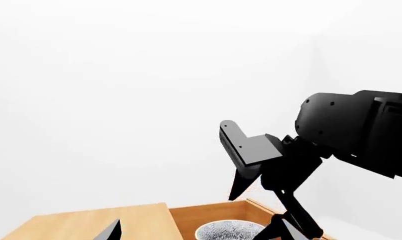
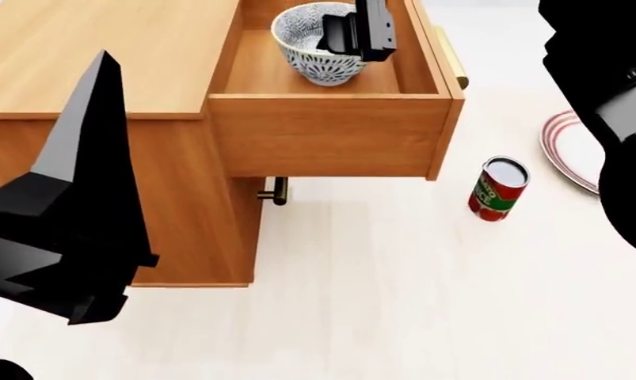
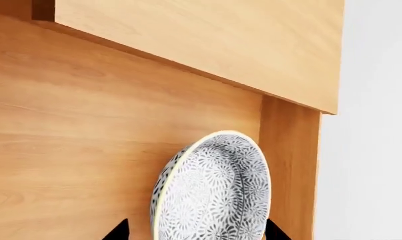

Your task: Put the bowl in the top drawer of the cabinet.

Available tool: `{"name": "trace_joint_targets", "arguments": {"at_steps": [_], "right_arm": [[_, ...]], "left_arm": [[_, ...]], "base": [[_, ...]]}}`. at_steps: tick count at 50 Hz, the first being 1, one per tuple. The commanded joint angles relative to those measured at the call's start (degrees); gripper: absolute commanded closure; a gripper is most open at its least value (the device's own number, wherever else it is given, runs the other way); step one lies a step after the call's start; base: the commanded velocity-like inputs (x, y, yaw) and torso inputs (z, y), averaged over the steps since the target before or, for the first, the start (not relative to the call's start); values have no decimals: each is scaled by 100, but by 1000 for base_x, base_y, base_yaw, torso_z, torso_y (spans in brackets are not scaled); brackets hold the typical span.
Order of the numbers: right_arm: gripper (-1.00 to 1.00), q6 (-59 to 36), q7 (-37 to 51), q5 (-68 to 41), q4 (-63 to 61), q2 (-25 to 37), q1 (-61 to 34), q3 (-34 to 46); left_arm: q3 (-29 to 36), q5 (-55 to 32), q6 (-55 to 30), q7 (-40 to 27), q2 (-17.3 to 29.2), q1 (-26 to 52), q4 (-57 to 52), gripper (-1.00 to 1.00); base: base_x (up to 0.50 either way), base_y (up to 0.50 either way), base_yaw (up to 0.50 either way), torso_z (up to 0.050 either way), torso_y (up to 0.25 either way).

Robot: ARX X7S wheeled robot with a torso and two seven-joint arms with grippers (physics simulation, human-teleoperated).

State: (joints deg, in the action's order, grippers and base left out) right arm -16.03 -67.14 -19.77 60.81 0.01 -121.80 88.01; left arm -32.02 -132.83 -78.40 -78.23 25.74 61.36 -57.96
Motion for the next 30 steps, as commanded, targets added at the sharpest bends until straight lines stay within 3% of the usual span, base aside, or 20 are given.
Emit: {"name": "trace_joint_targets", "arguments": {"at_steps": [1,12,20,24,30], "right_arm": [[-100,-41,-183,-142,7,-1,-176,-16],[-100,205,4,-549,111,-1,-377,-81],[-100,604,868,-618,399,10,-326,-200],[-100,-927,1923,-972,-2539,1328,-314,-270],[-100,-2311,3431,-1439,-5049,2542,-132,-602]], "left_arm": [[41,-37,16,-39,-16,18,13,-100],[-112,23,-148,86,-115,-66,36,-100],[-108,32,-152,90,-109,-82,22,-100],[-128,71,-233,127,-167,-128,22,-100],[-188,60,-272,155,-176,-154,18,-100]], "base": [[0,0,0,0,141],[0,0,0,0,140],[0,0,0,0,140],[0,0,0,0,137],[0,0,0,0,129]]}}
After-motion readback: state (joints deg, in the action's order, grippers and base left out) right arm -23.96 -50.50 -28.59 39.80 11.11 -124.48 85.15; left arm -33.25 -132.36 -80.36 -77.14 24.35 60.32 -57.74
